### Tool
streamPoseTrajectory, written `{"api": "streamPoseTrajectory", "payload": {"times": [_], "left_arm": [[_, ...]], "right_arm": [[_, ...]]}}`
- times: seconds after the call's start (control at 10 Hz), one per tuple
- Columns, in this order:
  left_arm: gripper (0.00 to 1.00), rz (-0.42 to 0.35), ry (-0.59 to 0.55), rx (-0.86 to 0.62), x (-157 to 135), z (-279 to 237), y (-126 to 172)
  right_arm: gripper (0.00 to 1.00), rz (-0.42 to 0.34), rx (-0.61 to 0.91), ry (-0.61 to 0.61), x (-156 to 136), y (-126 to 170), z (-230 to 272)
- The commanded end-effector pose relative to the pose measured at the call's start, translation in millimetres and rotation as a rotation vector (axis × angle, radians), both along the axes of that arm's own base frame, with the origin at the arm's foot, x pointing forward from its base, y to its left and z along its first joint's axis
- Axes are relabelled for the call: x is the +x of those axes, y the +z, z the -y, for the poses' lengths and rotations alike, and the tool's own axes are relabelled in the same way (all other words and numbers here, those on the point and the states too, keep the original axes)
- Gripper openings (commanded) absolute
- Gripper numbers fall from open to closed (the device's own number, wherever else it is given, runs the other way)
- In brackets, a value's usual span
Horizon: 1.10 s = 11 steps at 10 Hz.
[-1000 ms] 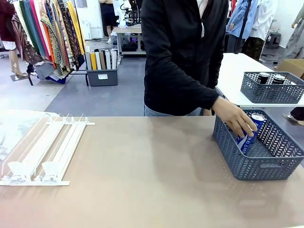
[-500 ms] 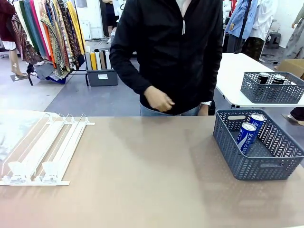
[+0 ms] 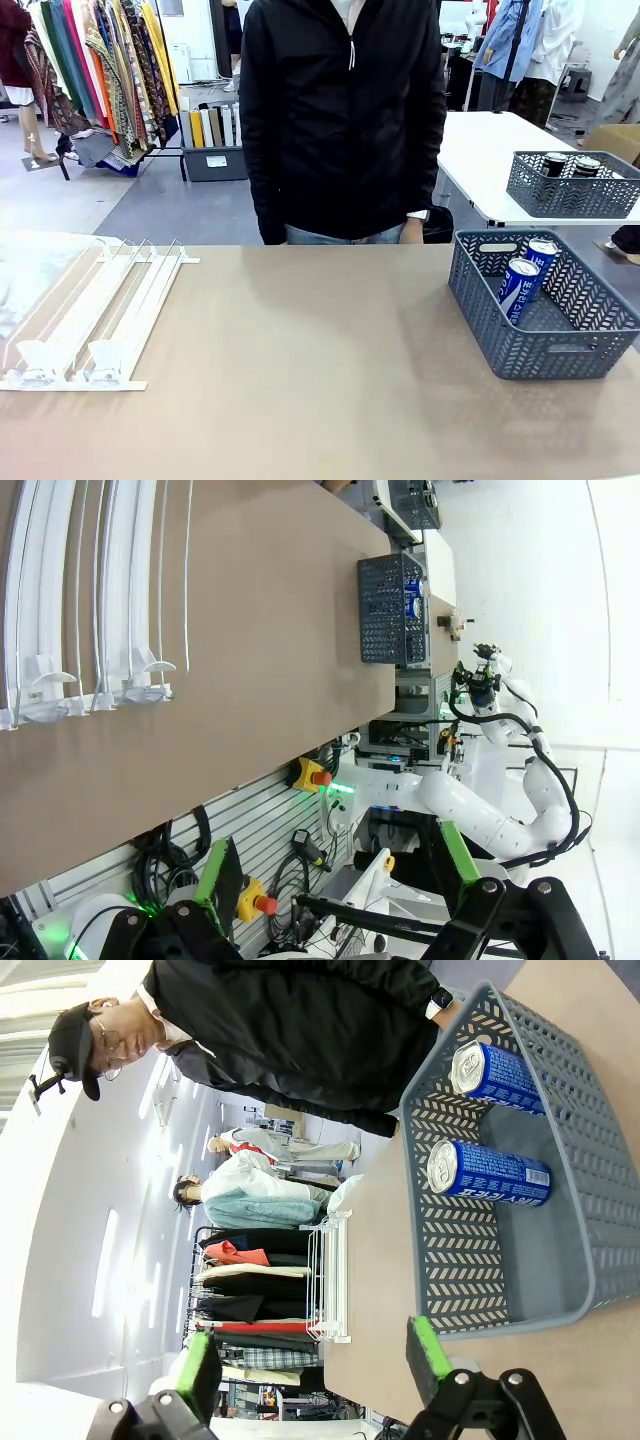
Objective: Retrieve and store the cans from the dispenser.
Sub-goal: Pick up one can from the Automatic Can Dispenser and place it in the middle of the table.
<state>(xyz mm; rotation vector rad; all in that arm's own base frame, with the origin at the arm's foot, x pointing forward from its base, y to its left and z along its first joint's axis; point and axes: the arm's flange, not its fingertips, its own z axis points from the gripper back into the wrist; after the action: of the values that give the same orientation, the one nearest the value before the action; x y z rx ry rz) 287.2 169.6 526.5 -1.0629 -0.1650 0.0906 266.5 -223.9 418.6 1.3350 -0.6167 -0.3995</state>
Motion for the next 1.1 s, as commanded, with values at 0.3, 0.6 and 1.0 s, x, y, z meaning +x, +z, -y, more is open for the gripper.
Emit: {"api": "streamPoseTrajectory", "payload": {"times": [0.3,0.6,1.0], "left_arm": [[1.0,0.023,-0.004,-0.015,-0.8,0.7,0.2],[1.0,0.023,-0.004,-0.015,-0.8,0.7,0.2],[1.0,0.023,-0.004,-0.015,-0.8,0.7,0.2]], "right_arm": [[1.0,0.012,-0.005,0.006,0.3,2.6,0.9],[1.0,0.012,-0.005,0.006,0.3,2.6,0.9],[1.0,0.012,-0.005,0.006,0.3,2.6,0.9]]}}
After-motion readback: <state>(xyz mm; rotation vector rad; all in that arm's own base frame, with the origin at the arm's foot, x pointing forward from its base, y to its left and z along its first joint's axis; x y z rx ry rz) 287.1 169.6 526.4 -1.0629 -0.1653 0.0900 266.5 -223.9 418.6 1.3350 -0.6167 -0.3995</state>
